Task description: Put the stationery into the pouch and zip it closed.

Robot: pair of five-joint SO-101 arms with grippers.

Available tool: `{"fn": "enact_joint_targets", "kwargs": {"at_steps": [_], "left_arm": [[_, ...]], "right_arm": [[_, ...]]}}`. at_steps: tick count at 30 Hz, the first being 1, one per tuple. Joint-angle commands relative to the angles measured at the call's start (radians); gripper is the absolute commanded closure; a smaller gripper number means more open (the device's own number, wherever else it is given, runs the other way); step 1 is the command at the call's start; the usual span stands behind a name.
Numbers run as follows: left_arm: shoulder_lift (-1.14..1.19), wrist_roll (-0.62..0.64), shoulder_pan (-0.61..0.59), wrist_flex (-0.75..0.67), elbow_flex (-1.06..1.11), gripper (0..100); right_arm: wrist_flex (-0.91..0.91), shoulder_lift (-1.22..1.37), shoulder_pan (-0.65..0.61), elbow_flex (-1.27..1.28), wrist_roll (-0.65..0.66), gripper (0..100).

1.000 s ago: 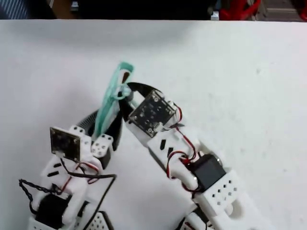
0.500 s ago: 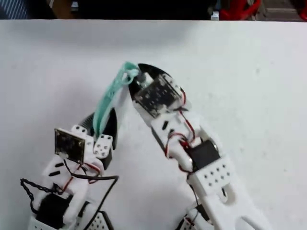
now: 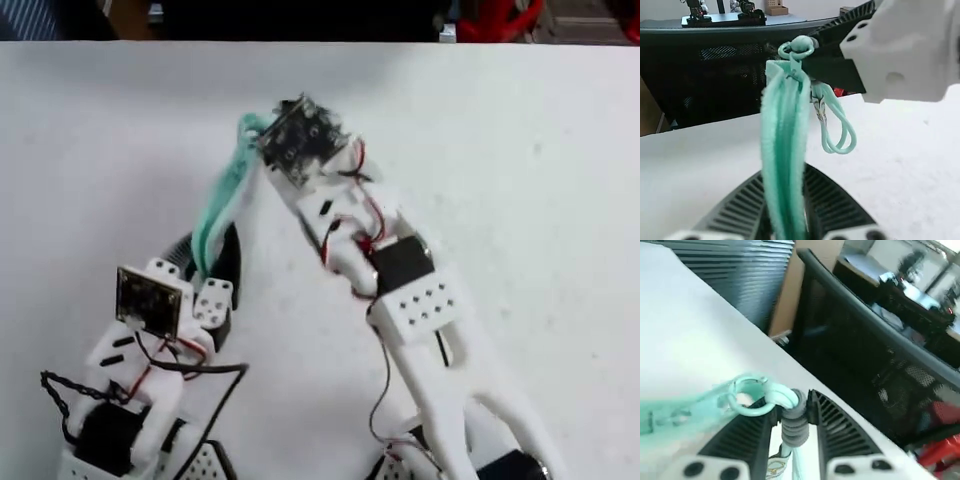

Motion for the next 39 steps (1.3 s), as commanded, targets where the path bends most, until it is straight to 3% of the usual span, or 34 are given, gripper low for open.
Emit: {"fn": "enact_joint_targets", "kwargs": {"at_steps": [1,6,14,25,28,31,33,39], "left_arm": [[-0.004,-0.012,0.015,0.026,-0.051,98],[-0.004,-0.014,0.015,0.051,-0.058,98],[-0.004,-0.014,0.015,0.052,-0.058,98],[-0.004,-0.014,0.015,0.049,-0.058,98],[-0.004,-0.012,0.015,0.041,-0.055,98],[-0.004,-0.012,0.015,0.018,-0.049,98],[-0.004,-0.014,0.015,0.018,-0.049,98],[-0.002,-0.015,0.027,0.012,-0.031,98]], "right_arm": [[-0.018,0.035,0.094,-0.124,0.015,97.9],[0.035,0.177,0.097,-0.229,0.095,97.9],[0.047,0.357,0.194,-0.422,0.1,97.9],[0.168,0.358,0.191,-0.5,0.097,97.7],[0.341,0.269,0.154,-0.528,0.06,93.2],[0.503,0.099,0.107,-0.531,-0.069,77.4],[0.581,-0.018,0.087,-0.526,-0.08,68.3],[0.773,-0.236,0.081,-0.526,-0.044,69.9]]}}
